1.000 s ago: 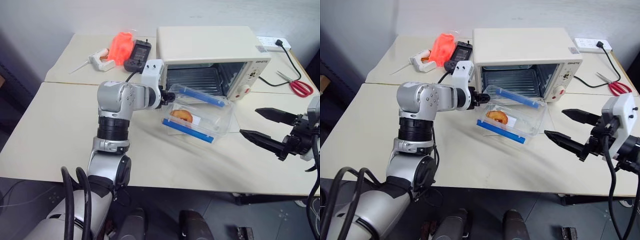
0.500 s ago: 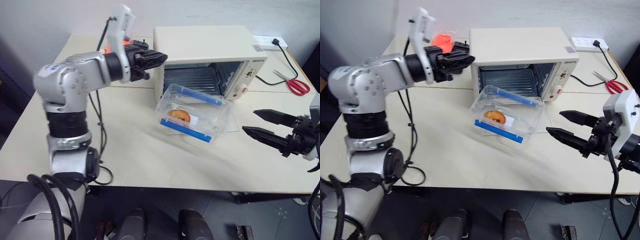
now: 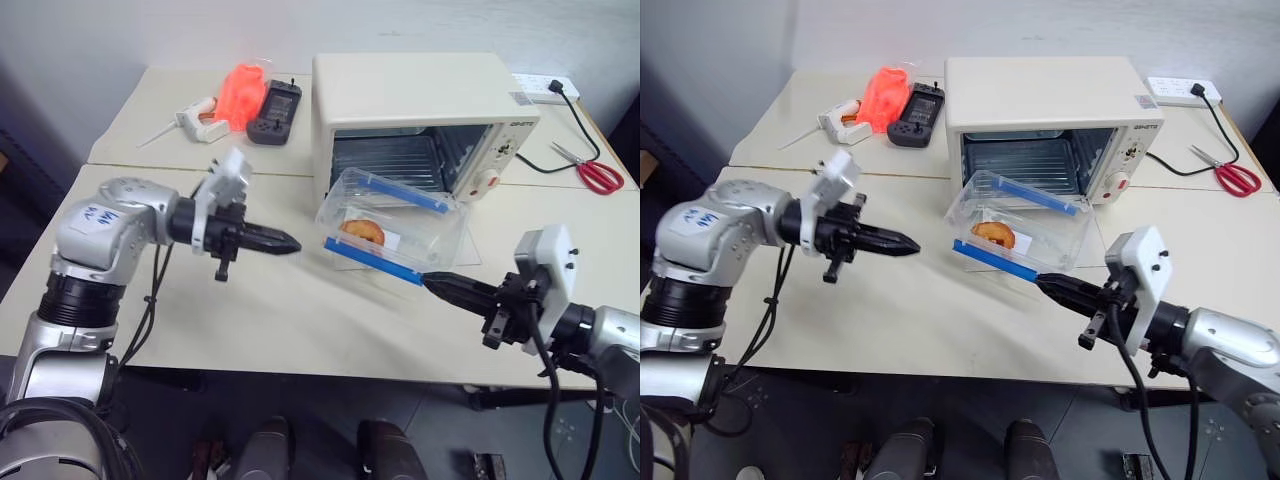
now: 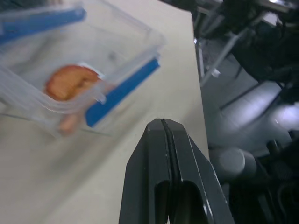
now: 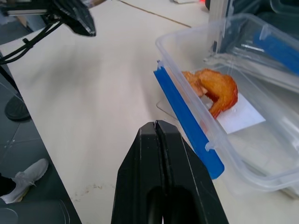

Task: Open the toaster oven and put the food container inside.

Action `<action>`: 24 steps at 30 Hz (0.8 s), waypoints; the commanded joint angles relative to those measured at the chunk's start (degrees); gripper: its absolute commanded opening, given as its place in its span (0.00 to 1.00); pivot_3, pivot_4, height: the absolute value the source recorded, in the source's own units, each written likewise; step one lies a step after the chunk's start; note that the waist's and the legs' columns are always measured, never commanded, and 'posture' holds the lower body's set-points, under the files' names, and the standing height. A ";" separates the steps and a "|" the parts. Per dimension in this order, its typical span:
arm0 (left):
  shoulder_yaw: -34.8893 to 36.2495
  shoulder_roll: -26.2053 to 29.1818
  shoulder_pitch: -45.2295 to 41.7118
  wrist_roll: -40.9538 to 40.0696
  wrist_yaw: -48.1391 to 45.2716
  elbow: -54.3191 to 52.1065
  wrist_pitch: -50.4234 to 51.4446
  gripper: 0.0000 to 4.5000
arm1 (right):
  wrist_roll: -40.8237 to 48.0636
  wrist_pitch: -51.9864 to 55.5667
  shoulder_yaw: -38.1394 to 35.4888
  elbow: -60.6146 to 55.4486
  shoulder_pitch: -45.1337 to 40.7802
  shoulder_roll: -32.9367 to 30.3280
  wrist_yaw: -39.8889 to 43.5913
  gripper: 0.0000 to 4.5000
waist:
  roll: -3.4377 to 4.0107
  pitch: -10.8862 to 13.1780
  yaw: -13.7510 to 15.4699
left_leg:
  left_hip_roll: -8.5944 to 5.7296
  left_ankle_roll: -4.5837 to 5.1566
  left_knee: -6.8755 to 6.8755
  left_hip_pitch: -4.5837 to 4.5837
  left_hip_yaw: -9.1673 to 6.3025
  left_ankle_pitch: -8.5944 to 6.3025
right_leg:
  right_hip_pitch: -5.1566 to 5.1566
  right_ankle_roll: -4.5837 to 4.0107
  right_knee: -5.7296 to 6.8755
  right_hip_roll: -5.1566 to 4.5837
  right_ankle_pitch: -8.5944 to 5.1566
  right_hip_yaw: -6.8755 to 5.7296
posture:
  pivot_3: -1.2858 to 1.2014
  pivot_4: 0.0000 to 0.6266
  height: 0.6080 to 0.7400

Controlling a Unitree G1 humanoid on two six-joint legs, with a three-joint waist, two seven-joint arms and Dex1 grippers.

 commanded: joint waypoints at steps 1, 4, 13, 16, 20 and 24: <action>-2.74 -2.30 -1.15 3.61 -0.07 1.19 -5.40 0.00 | -6.54 -3.17 3.20 0.51 1.01 0.13 1.13 0.01 | 0.00 0.00 -0.05 | -0.09 0.02 0.00 -0.01 0.02 -0.01 | -0.01 0.00 0.00 0.00 0.00 0.00 | 0.52 0.24 1.00; -5.22 -5.00 -2.09 7.59 0.72 5.26 -9.49 0.00 | -11.63 -5.42 6.90 3.16 -0.04 0.71 2.20 0.01 | 0.00 0.00 -0.08 | -0.19 0.10 0.02 0.00 0.04 -0.02 | 0.00 0.00 0.02 0.00 0.00 0.02 | 0.52 0.24 1.00; -4.17 -16.07 -7.43 15.48 12.41 19.91 -18.81 0.00 | -25.49 -11.79 15.39 17.56 -11.88 2.90 4.91 0.01 | 0.00 0.00 -0.32 | -0.19 0.11 0.04 0.00 0.05 -0.01 | -0.08 0.01 0.13 0.02 0.00 0.02 | 0.52 0.24 1.00; -1.17 -21.29 -9.04 14.53 17.99 21.34 -17.60 0.00 | -29.59 -14.85 17.31 23.93 -16.71 3.45 7.23 0.01 | -0.01 0.00 -0.14 | -0.23 0.11 0.09 -0.04 0.06 0.00 | -0.11 0.02 0.12 -0.02 0.01 0.01 | 0.52 0.24 1.00; -0.70 -23.84 -8.42 15.18 20.51 20.12 -17.21 0.00 | -33.29 -17.86 19.00 31.06 -22.23 5.01 9.46 0.01 | -0.01 0.00 -0.21 | -0.23 0.12 0.04 -0.05 0.06 -0.01 | -0.15 0.03 0.14 -0.03 0.01 0.01 | 0.52 0.24 1.00; 0.26 -26.50 -8.55 15.92 25.33 20.46 -16.67 0.00 | -38.48 -22.10 21.46 39.79 -29.72 7.47 10.42 0.01 | 0.00 0.00 -0.59 | -0.23 0.09 0.08 -0.05 0.11 0.01 | -0.16 0.03 0.15 -0.03 0.01 0.01 | 0.52 0.24 1.00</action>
